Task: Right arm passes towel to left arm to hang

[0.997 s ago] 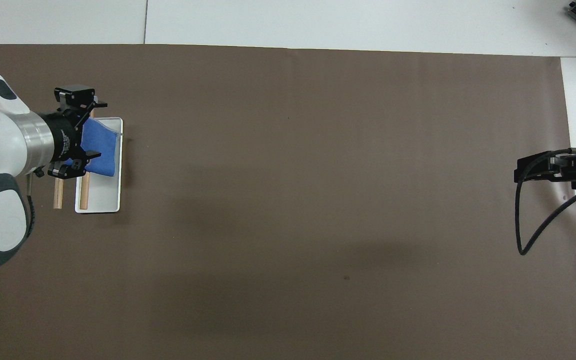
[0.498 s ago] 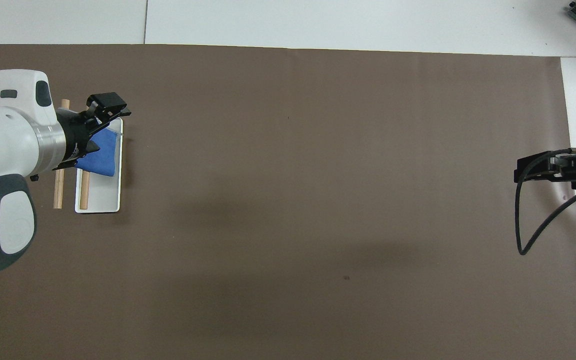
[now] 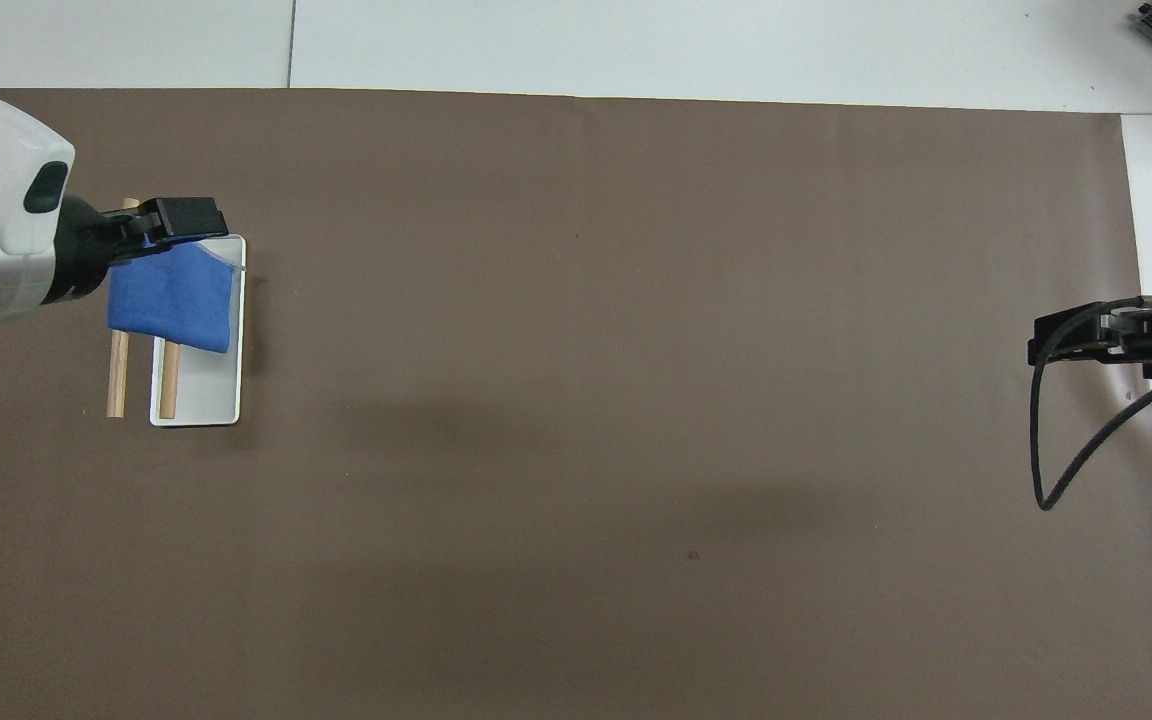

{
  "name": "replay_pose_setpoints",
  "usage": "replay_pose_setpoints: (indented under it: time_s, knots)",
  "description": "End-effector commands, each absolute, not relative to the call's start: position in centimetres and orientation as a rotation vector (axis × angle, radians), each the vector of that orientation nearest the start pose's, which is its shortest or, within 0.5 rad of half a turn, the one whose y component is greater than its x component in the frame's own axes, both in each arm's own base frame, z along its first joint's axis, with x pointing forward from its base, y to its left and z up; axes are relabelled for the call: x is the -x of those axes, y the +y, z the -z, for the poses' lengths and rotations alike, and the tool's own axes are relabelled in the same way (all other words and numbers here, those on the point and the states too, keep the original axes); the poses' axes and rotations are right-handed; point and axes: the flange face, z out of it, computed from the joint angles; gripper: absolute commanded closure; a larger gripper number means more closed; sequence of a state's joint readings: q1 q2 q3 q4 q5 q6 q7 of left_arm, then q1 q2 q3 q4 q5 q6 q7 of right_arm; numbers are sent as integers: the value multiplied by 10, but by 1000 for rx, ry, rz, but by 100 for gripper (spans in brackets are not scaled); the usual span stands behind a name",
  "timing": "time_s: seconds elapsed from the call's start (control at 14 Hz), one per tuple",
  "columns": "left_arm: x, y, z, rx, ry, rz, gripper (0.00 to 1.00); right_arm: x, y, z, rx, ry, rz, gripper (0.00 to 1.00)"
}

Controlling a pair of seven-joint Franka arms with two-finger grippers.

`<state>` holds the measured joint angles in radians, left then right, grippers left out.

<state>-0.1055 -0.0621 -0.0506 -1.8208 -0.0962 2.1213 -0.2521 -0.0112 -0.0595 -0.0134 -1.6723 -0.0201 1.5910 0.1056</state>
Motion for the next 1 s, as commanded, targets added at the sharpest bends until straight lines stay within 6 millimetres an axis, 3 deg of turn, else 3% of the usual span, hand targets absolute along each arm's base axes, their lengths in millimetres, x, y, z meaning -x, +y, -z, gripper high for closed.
replay_pose_setpoints:
  time_s: [0.0,0.43,0.57,0.71,0.93]
  knots:
    - [-571,-70,-624,3211,-52,494,0,-530,-19,-612,3154,185,-19,0]
    - [-567,-59,-655,3112,120,226,0,-530,-19,-612,3154,183,-19,0]
    - [-556,-57,-664,3113,161,148,0,-530,-18,-612,3155,181,-19,0]
    - [-546,-56,-665,3109,291,77,0,-530,-18,-612,3155,183,-19,0]
    - [-543,-58,-659,3155,313,3,0,-530,-19,-612,3154,183,-19,0]
